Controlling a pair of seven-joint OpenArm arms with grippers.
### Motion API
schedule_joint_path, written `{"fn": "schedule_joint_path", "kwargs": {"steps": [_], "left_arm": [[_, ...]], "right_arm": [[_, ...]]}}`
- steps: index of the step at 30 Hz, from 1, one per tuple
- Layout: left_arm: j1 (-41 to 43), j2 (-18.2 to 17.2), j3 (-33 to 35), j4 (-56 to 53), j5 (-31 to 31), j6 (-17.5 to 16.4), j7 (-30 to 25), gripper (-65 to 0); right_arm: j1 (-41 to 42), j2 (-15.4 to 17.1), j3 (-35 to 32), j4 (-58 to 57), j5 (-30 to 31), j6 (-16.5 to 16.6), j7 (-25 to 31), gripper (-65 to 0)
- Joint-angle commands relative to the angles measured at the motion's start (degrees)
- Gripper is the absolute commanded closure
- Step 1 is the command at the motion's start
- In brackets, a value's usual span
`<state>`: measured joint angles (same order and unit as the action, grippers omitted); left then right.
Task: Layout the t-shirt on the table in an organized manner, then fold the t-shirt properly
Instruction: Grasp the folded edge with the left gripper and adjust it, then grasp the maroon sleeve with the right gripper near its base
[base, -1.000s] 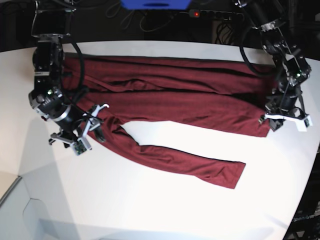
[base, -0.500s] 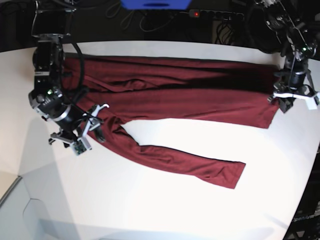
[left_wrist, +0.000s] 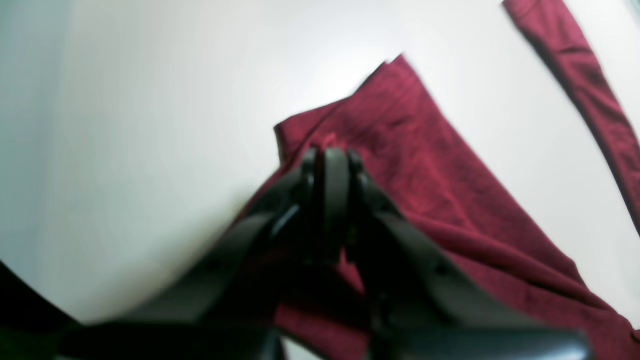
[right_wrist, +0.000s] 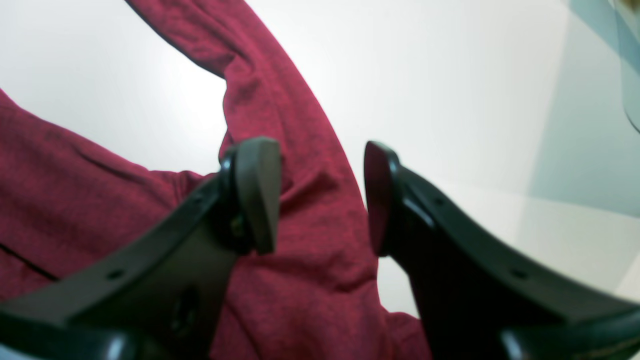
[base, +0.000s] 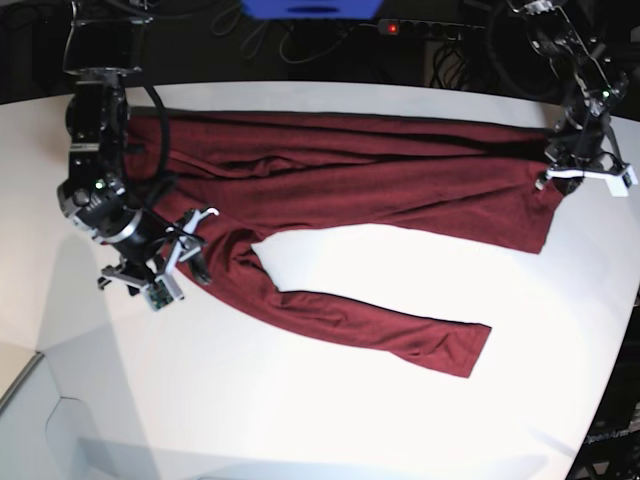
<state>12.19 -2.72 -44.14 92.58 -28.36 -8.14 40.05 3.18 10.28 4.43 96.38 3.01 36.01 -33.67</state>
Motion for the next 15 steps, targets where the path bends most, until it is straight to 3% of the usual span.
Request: {"fn": "schedule_joint_path", "kwargs": {"steps": [1,5,11,15], "left_arm": [[-0.4,-0.7,-0.1,0.3,-0.5,-0.3,-1.2,-0.5],[-0.4,-0.7,-0.1,-1.1,-0.8,-0.3,-1.2,-2.3],[-0.4,-0.6,-0.1,-0.8,-0.9,-0.3,2.7,-26.0],[-0.4,-0.6,-0.1,-0.3,-1.0,-0.3,3.2,-32.5]], "right_arm": [[1.3,0.2,0.1,0.9,0.6,-0.1,1.4,-28.1],[2.8,-1.5,-1.0,0.1,0.6,-0.1,1.3,-28.1],[10.5,-2.2,-5.1,-10.5,0.6,-0.2,-2.6,-31.5],[16.0,-3.5,-5.9,-19.0,0.6,-0.2,-2.1,-38.0]]}}
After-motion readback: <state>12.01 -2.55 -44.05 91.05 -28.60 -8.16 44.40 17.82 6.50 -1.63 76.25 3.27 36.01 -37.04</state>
